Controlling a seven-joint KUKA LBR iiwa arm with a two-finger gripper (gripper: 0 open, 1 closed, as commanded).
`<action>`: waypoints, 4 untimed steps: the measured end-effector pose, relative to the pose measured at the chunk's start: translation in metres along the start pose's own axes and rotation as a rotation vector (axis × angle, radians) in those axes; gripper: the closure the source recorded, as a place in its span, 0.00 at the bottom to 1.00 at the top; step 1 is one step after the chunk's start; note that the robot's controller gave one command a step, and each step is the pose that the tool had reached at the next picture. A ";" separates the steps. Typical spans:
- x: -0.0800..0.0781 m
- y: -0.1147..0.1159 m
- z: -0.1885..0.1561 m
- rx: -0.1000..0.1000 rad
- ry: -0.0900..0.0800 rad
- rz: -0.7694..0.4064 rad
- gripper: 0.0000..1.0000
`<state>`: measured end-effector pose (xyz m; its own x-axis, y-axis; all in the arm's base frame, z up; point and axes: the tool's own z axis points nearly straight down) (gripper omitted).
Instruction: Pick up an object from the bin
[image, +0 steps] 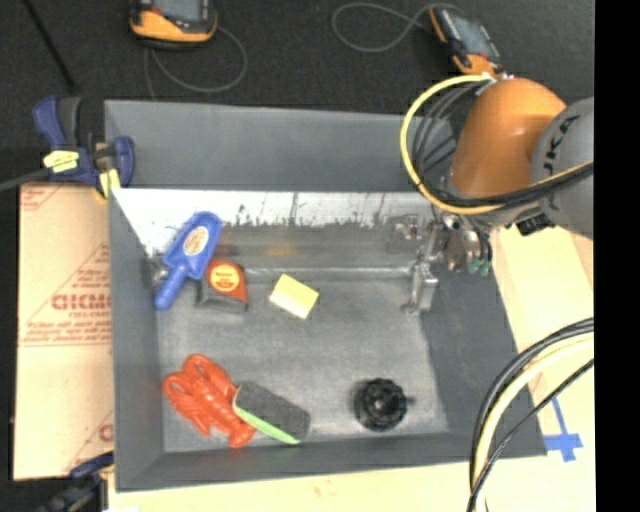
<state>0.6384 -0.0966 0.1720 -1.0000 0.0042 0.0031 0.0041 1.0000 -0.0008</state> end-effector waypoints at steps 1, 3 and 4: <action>-0.001 0.000 -0.005 0.001 -0.008 -0.001 0.00; 0.028 0.063 -0.014 -0.002 -0.003 -0.067 0.00; 0.025 0.081 0.008 0.000 -0.015 -0.052 0.00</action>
Offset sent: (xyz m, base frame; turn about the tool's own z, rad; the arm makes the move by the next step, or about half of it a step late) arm -0.0023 0.0787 -0.0270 -0.1902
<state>0.6134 -0.0154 0.1642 -0.9988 -0.0475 -0.0116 -0.0475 0.9989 -0.0013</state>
